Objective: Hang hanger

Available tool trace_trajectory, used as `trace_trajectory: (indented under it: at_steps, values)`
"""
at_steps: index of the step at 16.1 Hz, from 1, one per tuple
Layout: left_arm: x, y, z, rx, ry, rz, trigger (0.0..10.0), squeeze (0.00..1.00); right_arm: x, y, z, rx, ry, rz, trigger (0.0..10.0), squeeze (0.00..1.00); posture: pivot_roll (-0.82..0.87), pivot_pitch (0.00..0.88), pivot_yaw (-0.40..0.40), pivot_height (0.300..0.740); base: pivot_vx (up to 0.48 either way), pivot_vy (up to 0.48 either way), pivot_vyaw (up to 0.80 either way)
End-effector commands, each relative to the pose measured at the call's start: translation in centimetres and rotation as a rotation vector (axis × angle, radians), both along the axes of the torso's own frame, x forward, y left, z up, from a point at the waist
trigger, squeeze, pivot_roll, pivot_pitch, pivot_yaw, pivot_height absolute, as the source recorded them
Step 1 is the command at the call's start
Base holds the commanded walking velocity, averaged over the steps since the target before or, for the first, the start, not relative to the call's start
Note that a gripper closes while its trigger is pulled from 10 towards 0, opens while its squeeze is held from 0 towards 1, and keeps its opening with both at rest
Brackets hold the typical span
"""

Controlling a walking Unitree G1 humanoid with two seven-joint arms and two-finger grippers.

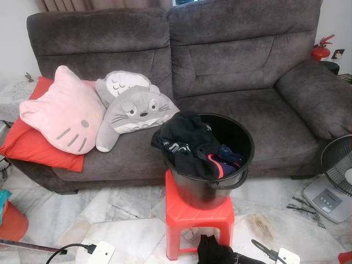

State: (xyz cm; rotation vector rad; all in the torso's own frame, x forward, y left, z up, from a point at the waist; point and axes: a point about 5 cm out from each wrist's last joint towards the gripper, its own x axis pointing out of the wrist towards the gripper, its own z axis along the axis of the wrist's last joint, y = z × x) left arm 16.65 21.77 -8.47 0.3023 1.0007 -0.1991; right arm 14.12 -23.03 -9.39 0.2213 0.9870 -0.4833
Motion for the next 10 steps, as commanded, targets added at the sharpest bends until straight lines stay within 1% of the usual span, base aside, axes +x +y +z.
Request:
trace_trajectory:
  at_steps: [1,2,3,10]
  values:
    - [-0.22,0.53,-0.01,0.011,0.015,0.005,10.0,0.00,-0.29,-0.01,-0.10,0.002,0.002,-0.003,10.0,0.00,-0.28,0.000,0.094,0.740,0.000,0.000,0.00]
    - [-0.22,0.53,-0.01,0.012,0.016,0.006,10.0,0.00,-0.21,-0.10,-0.04,-0.006,0.001,0.014,10.0,0.00,-0.28,0.000,0.094,0.740,0.000,0.000,0.00]
    - [-0.23,0.54,-0.02,0.013,0.016,0.006,10.0,0.00,-0.10,-0.18,0.03,-0.018,-0.003,0.031,10.0,0.00,-0.28,0.000,0.093,0.740,0.000,0.000,0.44]
    - [-0.24,0.47,-0.04,0.013,0.018,0.005,10.0,0.00,-0.24,0.01,-0.07,-0.034,0.013,0.060,10.0,0.00,-0.27,0.000,0.092,0.740,0.000,0.000,0.80]
